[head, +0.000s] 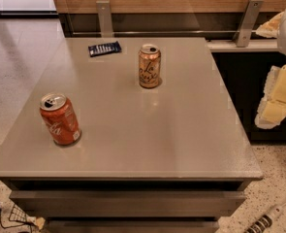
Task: Knock coke can over
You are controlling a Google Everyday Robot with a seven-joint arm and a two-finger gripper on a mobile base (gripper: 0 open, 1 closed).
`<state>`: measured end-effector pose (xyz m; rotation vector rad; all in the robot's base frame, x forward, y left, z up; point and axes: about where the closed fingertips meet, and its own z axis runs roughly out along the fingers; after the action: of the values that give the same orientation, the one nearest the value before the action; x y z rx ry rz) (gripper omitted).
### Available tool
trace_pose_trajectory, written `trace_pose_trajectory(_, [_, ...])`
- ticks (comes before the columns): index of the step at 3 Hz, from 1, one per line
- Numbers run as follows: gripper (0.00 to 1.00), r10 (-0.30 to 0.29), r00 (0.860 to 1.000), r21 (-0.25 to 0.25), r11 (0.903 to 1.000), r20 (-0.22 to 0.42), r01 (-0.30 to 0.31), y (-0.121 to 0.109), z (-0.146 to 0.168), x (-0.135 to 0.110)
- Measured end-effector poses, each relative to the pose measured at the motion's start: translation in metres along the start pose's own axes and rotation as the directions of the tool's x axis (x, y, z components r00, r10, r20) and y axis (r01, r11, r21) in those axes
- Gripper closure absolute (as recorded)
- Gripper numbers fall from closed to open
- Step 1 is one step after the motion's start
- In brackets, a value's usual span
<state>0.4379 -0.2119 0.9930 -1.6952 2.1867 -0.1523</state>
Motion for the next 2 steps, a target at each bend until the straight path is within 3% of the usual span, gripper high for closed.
trace_pose_trajectory(1, [0.00, 0.000, 1.000, 0.000, 1.0000, 0.000, 0.000, 0.0000, -0.0001, 0.0000])
trace_pose_trajectory(2, [0.00, -0.006, 0.999, -0.012, 0.9999, 0.048, 0.007, -0.0011, 0.0049, -0.0053])
